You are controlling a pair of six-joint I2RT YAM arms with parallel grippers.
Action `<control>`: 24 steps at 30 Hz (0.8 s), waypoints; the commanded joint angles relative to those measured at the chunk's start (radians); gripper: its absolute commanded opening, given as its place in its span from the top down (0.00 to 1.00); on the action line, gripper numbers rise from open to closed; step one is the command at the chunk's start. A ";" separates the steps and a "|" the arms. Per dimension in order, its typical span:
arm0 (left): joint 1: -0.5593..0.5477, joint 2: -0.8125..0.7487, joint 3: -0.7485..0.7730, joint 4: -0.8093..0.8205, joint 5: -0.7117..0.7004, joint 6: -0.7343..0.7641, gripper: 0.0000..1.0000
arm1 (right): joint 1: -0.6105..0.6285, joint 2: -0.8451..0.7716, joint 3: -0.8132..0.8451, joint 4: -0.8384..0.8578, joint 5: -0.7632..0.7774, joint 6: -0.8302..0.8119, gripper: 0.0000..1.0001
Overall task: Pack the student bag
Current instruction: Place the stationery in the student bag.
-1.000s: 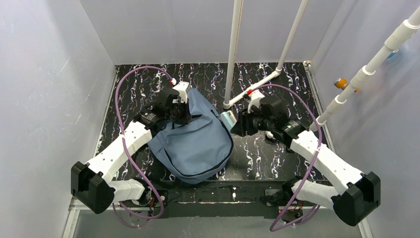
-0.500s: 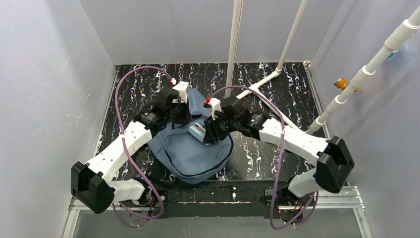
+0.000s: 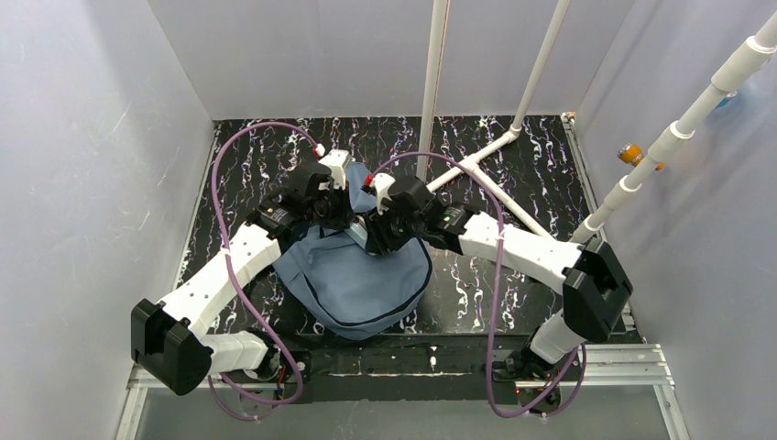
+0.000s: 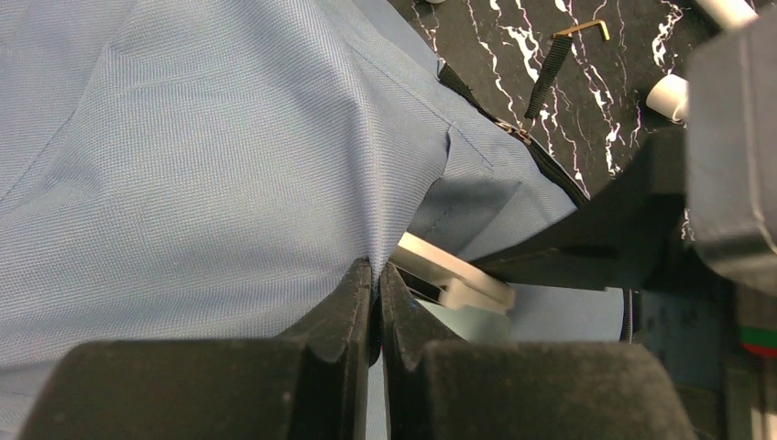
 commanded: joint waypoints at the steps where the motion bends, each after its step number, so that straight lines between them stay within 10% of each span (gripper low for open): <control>1: -0.015 -0.028 0.041 -0.019 0.098 -0.039 1.00 | 0.000 0.060 0.069 0.198 0.160 0.071 0.85; 6: -0.015 -0.043 0.025 -0.012 0.095 -0.059 1.00 | 0.000 0.088 0.046 0.439 0.213 0.136 0.74; 10: -0.015 -0.052 0.010 -0.003 0.092 -0.068 1.00 | 0.001 0.123 0.034 0.522 0.252 0.152 0.45; 24: -0.014 -0.052 -0.012 -0.006 0.051 -0.028 1.00 | 0.000 -0.047 -0.039 0.234 0.179 0.058 0.02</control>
